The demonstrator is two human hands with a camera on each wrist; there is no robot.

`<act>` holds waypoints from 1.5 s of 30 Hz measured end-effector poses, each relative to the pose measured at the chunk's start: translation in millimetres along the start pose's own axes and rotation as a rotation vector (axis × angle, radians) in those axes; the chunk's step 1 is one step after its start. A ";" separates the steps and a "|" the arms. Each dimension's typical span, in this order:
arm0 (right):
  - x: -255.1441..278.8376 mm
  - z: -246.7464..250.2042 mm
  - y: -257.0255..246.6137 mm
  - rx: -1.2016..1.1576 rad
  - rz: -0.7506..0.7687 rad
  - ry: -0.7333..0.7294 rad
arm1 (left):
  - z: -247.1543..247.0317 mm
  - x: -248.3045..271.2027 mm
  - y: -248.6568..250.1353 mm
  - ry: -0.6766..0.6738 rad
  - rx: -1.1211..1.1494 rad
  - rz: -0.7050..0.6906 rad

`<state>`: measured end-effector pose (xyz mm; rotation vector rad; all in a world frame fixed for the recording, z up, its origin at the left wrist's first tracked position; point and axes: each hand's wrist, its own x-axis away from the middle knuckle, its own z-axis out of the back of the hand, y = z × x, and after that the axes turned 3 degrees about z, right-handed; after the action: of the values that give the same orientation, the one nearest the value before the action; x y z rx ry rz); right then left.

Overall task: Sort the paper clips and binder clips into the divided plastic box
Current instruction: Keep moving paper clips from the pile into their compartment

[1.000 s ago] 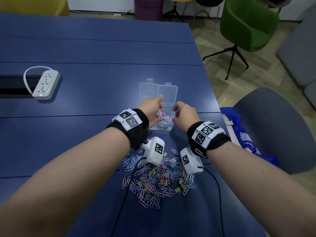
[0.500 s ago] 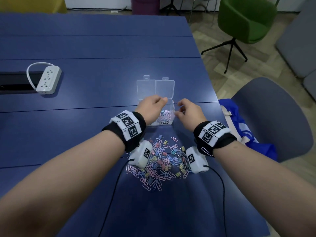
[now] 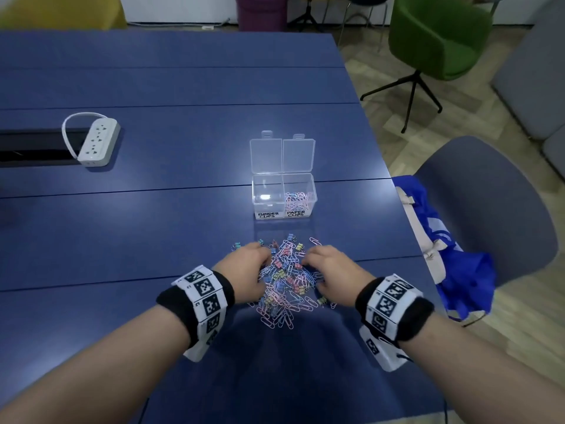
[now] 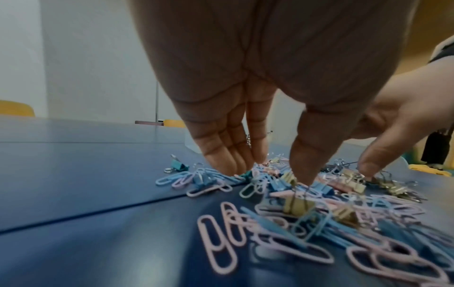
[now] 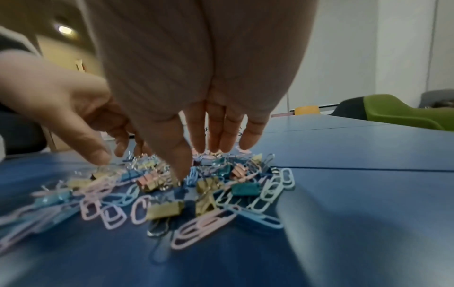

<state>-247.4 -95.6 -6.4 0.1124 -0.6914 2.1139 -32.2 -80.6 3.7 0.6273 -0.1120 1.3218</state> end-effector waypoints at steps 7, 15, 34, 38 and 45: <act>-8.8 -0.5 -4.3 0.162 -0.019 -0.083 | -6.9 -1.6 3.0 -0.001 0.131 0.094; -12.1 -7.6 -7.4 0.133 -0.069 -0.043 | -17.4 -6.4 -3.7 0.025 0.074 0.051; -25.2 -12.1 -31.2 0.193 -0.215 -0.016 | -20.6 -7.9 -9.2 0.142 0.137 0.072; -20.4 -5.5 -31.0 0.130 -0.227 0.008 | -9.8 4.8 -13.4 0.216 0.402 0.156; 5.6 5.4 -12.3 -0.717 -0.396 0.228 | -9.6 15.6 -13.4 0.047 1.065 0.164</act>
<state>-242.1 -88.7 5.2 -0.3531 -1.1356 1.3816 -18.1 -63.9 -2.6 1.4975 0.6343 1.5061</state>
